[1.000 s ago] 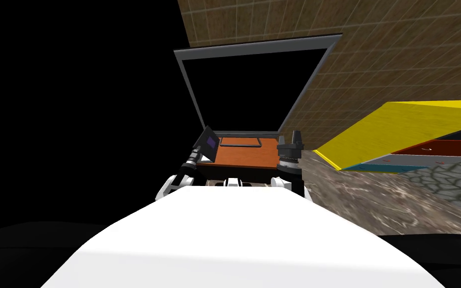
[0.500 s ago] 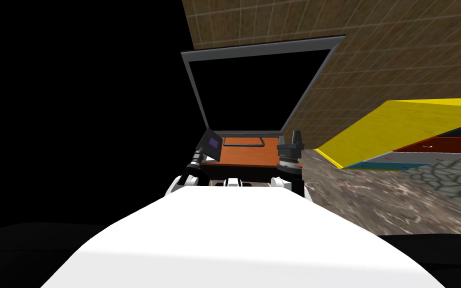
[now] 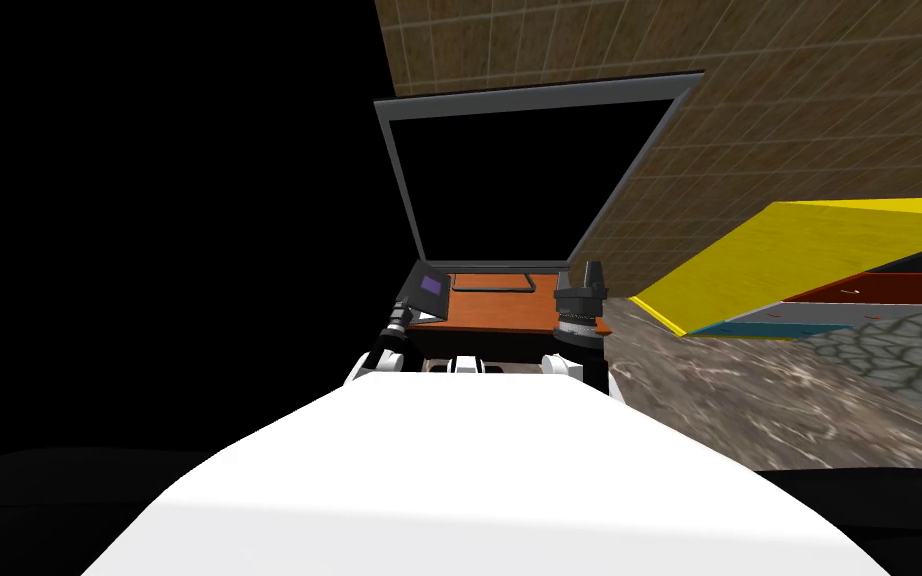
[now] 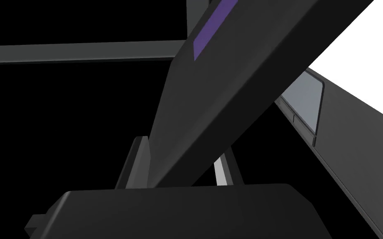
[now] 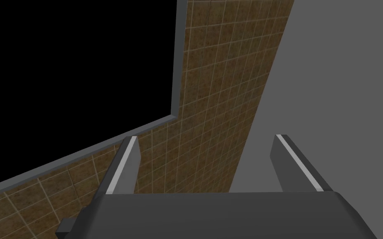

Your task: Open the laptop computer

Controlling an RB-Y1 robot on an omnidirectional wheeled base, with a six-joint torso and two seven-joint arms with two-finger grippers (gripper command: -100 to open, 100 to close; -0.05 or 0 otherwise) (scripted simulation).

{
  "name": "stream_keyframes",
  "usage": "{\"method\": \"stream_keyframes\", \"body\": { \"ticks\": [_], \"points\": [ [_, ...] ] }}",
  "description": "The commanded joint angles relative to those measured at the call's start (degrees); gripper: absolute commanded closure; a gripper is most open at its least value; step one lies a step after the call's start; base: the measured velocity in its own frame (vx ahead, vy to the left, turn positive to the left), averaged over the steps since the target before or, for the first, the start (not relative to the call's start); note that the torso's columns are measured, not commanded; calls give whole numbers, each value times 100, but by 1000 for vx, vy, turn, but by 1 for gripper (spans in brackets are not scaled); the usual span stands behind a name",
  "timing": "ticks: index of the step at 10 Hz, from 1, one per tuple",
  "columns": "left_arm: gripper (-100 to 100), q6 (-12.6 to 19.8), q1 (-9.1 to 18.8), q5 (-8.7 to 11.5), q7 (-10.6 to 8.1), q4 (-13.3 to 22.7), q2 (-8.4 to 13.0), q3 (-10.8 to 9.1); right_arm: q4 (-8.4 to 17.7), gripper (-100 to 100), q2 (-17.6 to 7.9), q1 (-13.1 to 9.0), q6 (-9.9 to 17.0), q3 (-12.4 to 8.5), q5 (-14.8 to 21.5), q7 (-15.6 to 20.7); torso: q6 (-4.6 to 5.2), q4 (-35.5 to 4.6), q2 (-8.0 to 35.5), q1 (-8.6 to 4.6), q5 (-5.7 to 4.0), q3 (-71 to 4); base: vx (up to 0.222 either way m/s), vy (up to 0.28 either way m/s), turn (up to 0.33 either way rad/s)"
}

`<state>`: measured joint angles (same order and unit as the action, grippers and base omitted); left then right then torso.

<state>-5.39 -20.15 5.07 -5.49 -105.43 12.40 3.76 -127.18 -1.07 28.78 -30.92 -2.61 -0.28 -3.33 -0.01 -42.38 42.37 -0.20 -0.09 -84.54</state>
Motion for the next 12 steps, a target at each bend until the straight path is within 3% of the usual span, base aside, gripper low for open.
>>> {"method": "stream_keyframes", "body": {
  "ticks": [1,4,5,6,12],
  "points": [
    [100,-310,54,145,-155,364,-176,88,0,0,0,0,0,0,0,0,5,4,-2,3,2,0,7,94,-27],
    [100,-776,135,361,-387,880,-440,219,0,0,-1,0,0,0,0,0,4,6,-8,33,13,-4,-1,111,-33],
    [100,-776,135,361,-387,909,-440,219,0,0,-1,0,0,-1,0,0,1,4,-4,33,12,-2,-10,78,-15],
    [-100,-512,18,378,-394,559,-359,199,0,0,0,0,0,0,0,0,-1,0,1,13,4,1,6,19,21],
    [-100,142,-208,475,-469,-341,-186,138,0,0,1,0,0,1,0,0,1,-2,5,18,4,4,13,-21,17]
  ]
}}
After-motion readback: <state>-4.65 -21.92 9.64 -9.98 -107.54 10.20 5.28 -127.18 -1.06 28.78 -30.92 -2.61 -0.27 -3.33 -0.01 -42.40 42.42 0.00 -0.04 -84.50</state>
